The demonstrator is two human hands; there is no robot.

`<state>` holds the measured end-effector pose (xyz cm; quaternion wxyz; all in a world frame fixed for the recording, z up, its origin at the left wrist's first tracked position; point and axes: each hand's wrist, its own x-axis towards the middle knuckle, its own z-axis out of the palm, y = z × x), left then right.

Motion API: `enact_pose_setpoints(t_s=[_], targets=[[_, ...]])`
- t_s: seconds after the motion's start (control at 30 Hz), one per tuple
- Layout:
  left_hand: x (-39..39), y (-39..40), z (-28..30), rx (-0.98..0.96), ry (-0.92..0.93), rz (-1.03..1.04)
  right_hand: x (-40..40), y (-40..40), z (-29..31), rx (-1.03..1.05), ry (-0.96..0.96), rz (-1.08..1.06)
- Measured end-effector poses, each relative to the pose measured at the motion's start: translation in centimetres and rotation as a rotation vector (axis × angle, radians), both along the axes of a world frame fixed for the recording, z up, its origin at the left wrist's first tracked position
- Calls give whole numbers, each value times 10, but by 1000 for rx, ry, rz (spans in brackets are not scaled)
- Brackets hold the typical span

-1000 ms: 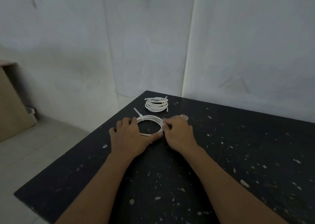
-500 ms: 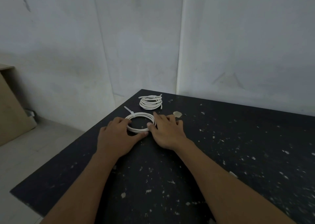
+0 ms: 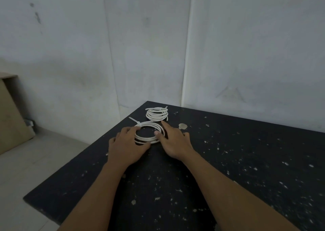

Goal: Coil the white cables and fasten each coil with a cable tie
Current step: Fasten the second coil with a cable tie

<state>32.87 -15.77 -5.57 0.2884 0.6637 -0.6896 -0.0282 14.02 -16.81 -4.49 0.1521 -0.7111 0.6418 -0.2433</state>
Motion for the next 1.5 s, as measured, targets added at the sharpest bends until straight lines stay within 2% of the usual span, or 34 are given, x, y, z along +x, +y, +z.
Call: enact_pose_setpoints(t_s=[0.13, 0.27, 0.43, 0.63, 0.77, 0.97, 1.07, 1.2, 1.27, 1.37, 1.43, 1.5], targets=[[-4, -1, 3, -6, -75, 34, -2, 7, -1, -51, -229, -72], [-2, 0, 1, -9, 24, -19, -4, 11, 1, -65, -300, -124], [7, -1, 0, -1, 227, -57, -1, 12, 2, -65, -165, -93], [9, -7, 2, 60, 225, 31, -1, 9, 3, -42, -121, -71], [9, -17, 9, 154, 342, 104, 2, -2, 1, 63, -5, -23], [-3, -50, 27, 335, 121, 276, -3, 1, -6, -13, 41, 19], [-13, -54, 22, 222, 166, 308, -7, 2, -8, -22, 25, 41], [-26, -48, 22, -19, 527, 128, -10, 8, -7, -74, -41, 58], [-32, -40, 31, -85, 641, 14, -12, 12, -4, -133, -171, 43], [-44, -20, 47, -166, 628, -120, -14, 18, -3, -354, -417, -81], [-51, -11, 53, -235, 651, -166, -16, 22, -4, -520, -471, -170], [-55, -6, 58, -248, 706, -212, -18, 23, -3, -597, -459, -188]])
